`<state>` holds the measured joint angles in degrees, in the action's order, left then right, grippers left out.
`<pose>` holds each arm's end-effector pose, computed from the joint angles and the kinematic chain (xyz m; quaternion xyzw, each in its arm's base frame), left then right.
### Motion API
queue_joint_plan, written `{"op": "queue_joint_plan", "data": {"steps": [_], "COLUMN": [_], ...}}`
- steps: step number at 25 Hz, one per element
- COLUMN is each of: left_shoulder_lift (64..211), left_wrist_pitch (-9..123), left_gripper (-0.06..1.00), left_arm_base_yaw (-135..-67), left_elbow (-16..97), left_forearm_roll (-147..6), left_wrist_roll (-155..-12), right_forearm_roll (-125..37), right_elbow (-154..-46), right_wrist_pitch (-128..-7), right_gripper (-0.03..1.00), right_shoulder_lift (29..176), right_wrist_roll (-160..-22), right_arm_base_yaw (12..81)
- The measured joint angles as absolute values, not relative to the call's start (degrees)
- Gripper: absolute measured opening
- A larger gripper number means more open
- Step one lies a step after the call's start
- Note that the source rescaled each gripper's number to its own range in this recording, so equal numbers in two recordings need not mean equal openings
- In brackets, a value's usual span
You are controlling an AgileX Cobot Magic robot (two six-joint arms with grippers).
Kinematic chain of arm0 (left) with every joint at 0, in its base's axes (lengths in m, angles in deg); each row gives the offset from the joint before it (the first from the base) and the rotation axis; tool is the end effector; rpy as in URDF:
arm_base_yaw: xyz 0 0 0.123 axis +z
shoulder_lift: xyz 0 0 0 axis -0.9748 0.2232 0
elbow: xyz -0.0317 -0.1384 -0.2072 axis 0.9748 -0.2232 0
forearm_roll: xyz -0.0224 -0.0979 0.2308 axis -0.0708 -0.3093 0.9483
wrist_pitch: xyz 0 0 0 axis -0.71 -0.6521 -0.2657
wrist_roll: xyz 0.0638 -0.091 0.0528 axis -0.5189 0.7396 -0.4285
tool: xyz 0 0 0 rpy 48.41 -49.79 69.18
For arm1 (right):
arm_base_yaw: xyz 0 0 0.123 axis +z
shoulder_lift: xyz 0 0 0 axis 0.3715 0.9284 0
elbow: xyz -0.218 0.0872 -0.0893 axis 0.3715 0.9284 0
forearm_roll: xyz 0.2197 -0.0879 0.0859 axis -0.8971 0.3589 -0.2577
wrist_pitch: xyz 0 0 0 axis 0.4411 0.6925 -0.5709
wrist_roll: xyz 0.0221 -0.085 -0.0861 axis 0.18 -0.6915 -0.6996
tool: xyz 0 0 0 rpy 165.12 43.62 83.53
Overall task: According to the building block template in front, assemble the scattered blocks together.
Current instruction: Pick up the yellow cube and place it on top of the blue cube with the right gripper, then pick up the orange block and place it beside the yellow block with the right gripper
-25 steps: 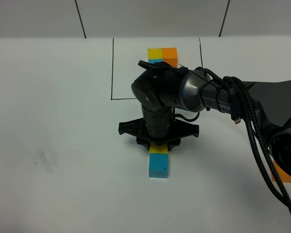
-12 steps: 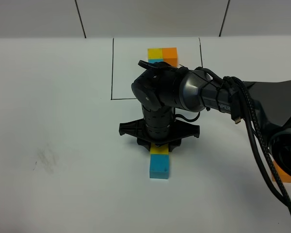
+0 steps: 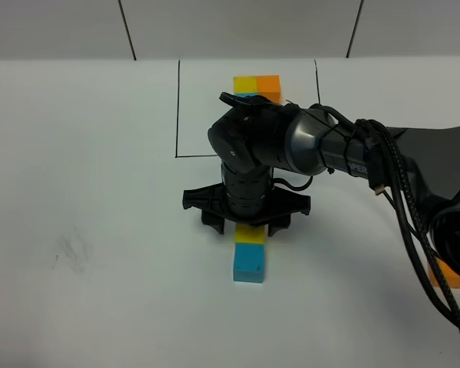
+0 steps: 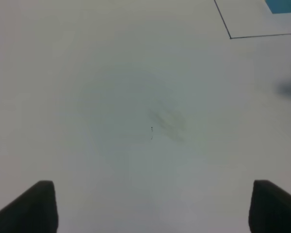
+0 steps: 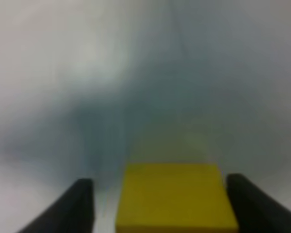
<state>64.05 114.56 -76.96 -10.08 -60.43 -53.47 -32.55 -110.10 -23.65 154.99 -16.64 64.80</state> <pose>0.0556 -0.0066 0.2641 0.0307 0.8514 -0.0118 0.5234 0.3102 0.2806 0.0751 0.0562 0.9962 0.0264 0.0607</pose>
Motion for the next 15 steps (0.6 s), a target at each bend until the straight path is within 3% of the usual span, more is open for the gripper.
{"op": "queue_joint_plan", "data": {"steps": [2, 4, 10, 15], "left_shoulder_lift": [64.05, 64.05, 64.05, 64.05], "left_wrist_pitch": [114.56, 114.56, 114.56, 114.56], "left_gripper": [0.68, 0.68, 0.68, 0.68], "left_arm_base_yaw": [-76.96, -76.96, -76.96, -76.96], "left_elbow": [-10.08, -10.08, -10.08, -10.08], "left_forearm_roll": [-60.43, -60.43, -60.43, -60.43], "left_wrist_roll": [-53.47, -53.47, -53.47, -53.47], "right_forearm_roll": [-32.29, -30.62, -13.54, -6.42], "right_elbow": [-110.1, -110.1, -110.1, -110.1], "right_wrist_pitch": [-24.42, -25.33, -24.36, -9.99], "right_gripper": [0.87, 0.95, 0.99, 1.0], "right_shoulder_lift": [152.9, 149.77, 137.16, 125.74], "right_wrist_roll": [-18.49, -20.32, -30.83, -36.2], "right_arm_base_yaw": [64.8, 64.8, 63.47, 58.3]}}
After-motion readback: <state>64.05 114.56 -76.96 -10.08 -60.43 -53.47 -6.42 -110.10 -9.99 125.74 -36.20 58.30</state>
